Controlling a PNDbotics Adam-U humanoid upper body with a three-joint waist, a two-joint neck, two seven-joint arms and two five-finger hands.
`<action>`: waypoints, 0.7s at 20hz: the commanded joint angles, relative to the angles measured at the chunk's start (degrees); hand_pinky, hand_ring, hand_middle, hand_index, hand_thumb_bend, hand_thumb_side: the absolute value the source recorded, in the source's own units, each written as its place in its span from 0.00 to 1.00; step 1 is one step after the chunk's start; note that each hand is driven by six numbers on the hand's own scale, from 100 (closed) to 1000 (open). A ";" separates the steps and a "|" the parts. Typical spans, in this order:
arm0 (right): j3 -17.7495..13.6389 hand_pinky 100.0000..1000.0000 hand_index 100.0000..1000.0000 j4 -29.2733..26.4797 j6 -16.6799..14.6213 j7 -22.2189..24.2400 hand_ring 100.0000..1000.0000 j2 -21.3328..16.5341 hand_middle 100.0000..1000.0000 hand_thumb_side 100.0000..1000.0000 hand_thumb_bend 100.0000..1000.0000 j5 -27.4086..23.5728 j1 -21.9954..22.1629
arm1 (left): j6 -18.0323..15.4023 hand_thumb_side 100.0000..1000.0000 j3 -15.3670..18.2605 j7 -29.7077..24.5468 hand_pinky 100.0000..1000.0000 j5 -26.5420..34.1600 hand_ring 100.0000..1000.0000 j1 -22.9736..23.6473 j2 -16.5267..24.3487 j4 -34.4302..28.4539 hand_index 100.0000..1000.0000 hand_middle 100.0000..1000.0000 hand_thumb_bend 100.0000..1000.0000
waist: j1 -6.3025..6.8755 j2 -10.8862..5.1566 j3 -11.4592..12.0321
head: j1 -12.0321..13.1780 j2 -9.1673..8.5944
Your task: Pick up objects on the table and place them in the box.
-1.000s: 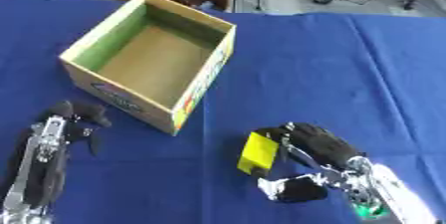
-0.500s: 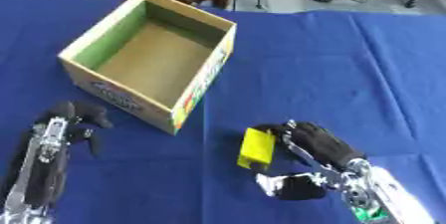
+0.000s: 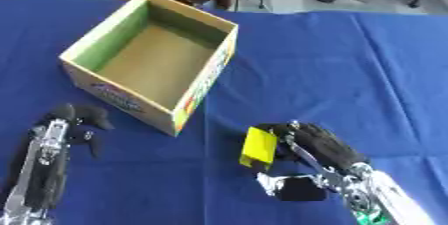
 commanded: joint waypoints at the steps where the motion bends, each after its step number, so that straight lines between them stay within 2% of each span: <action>1: -0.14 0.52 0.40 -0.52 0.31 -1.14 0.40 -1.22 0.07 0.50 0.00 -1.39 -0.24 | -0.09 0.95 -0.10 -0.30 0.16 -0.28 0.49 -0.43 -0.11 -0.51 0.57 0.42 0.00 | 0.28 -0.70 -0.02 | -0.13 -0.61; 3: -0.34 0.51 0.39 -1.08 0.47 -1.73 0.40 -1.80 0.06 0.46 0.00 -1.80 -0.61 | -0.05 0.95 -0.11 -0.35 0.16 -0.31 0.49 -0.41 -0.11 -0.48 0.57 0.42 0.00 | 0.26 -0.77 0.09 | -0.05 -0.61; 10: -0.83 0.52 0.38 -1.83 0.51 -3.45 0.40 -3.66 0.07 0.46 0.00 -3.95 -2.02 | 0.05 0.95 -0.15 -0.48 0.16 -0.22 0.49 -0.49 -0.19 -0.43 0.57 0.42 0.00 | 0.36 -1.09 0.29 | 0.30 -0.53; 12: -0.65 0.52 0.37 -1.65 -0.11 -3.83 0.40 -5.02 0.07 0.43 0.00 -4.86 -2.89 | 0.08 0.95 -0.19 -0.54 0.16 -0.06 0.49 -0.58 -0.21 -0.41 0.57 0.42 0.00 | 0.40 -1.37 0.34 | 0.40 -0.53; 14: -0.27 0.52 0.38 -0.92 -0.87 -3.53 0.40 -6.33 0.08 0.47 0.00 -6.47 -3.93 | 0.10 0.94 -0.28 -0.62 0.17 0.19 0.49 -0.72 -0.25 -0.42 0.57 0.42 0.00 | 0.51 -1.71 0.47 | 0.50 -0.48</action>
